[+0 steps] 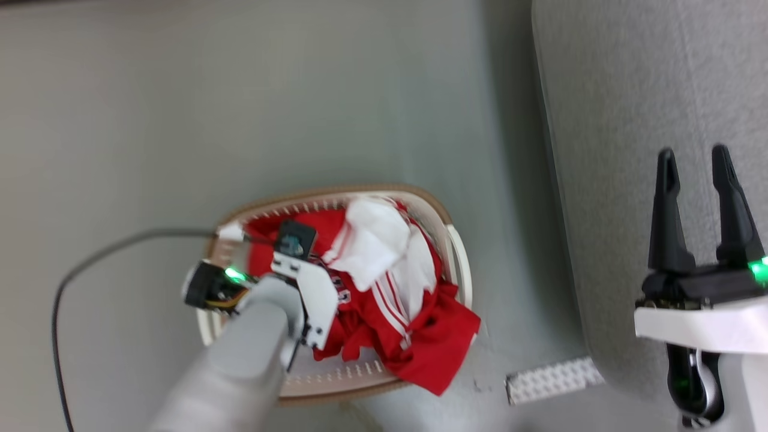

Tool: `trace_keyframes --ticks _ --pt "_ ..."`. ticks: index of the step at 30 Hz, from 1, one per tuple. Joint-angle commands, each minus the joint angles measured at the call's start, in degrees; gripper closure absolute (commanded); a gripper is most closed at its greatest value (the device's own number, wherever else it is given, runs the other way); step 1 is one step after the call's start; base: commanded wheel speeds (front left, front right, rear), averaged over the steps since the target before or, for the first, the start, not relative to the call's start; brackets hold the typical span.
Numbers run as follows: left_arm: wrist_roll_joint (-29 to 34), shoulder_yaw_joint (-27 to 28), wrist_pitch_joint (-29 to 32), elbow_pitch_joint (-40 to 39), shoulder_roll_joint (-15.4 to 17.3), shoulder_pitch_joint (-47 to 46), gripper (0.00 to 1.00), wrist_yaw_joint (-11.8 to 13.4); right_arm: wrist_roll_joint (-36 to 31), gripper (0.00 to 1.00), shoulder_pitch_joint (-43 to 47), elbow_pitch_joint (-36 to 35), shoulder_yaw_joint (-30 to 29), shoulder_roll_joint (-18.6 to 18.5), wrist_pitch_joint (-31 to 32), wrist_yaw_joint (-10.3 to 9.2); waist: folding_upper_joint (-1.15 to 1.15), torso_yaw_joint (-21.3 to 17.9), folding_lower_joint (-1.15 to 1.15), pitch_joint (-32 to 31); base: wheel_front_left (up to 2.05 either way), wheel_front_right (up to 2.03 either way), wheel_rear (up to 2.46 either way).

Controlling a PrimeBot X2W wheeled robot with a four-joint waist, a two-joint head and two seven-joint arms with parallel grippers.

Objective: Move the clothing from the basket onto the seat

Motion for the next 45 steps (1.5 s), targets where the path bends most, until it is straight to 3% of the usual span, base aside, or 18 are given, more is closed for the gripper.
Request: trace_keyframes --ticks 1,5,14,19,30,34,39,45 --pt "-0.8 -0.2 -1.1 -0.9 0.1 1.4 1.0 -0.4 -0.6 0.0 1.3 0.4 -0.4 -0.1 0.0 -0.14 0.0 2.0 0.0 -3.7 0.0 0.0 0.0" --pt "-4.9 -1.1 -5.0 -6.1 0.1 6.0 1.0 -1.5 -1.9 0.0 4.6 1.2 -1.6 -0.1 0.0 -0.14 0.0 3.8 0.0 -8.9 0.0 0.0 0.0" --pt "-11.3 -4.7 -11.1 -16.2 0.1 14.1 1.0 -1.0 -3.6 0.0 11.7 2.0 -1.7 -2.0 0.0 -0.14 0.0 7.5 0.0 -19.7 0.0 0.0 0.0" --pt "-11.4 -5.8 -13.2 -20.6 0.1 17.9 1.0 -0.7 -3.6 0.0 15.2 2.5 -0.7 -3.7 0.0 -0.14 0.0 8.7 0.0 -25.7 0.0 0.0 0.0" --pt "-11.7 -5.1 -14.6 -37.8 4.9 26.1 1.0 1.2 -3.3 0.0 20.7 2.1 3.7 -7.0 0.0 -0.14 0.0 10.0 0.0 -35.4 0.0 0.0 0.0" --pt "-11.6 -5.4 -12.8 -44.8 7.1 27.5 1.0 1.9 -2.2 0.0 20.5 1.6 8.5 -9.5 0.0 -0.14 0.0 10.4 0.0 -37.3 0.0 0.0 0.0" --pt "-11.2 -5.9 -9.1 -53.3 9.1 27.7 1.0 3.0 -0.1 0.0 17.1 1.4 18.5 -14.3 0.0 -0.14 0.0 10.8 0.0 -37.9 0.0 0.0 0.0" --pt "-11.2 -7.9 -5.2 -60.7 10.1 27.0 1.0 2.0 2.4 0.0 9.9 3.7 30.8 -18.9 0.0 -0.14 0.0 11.2 0.0 -37.9 0.0 0.0 0.0"
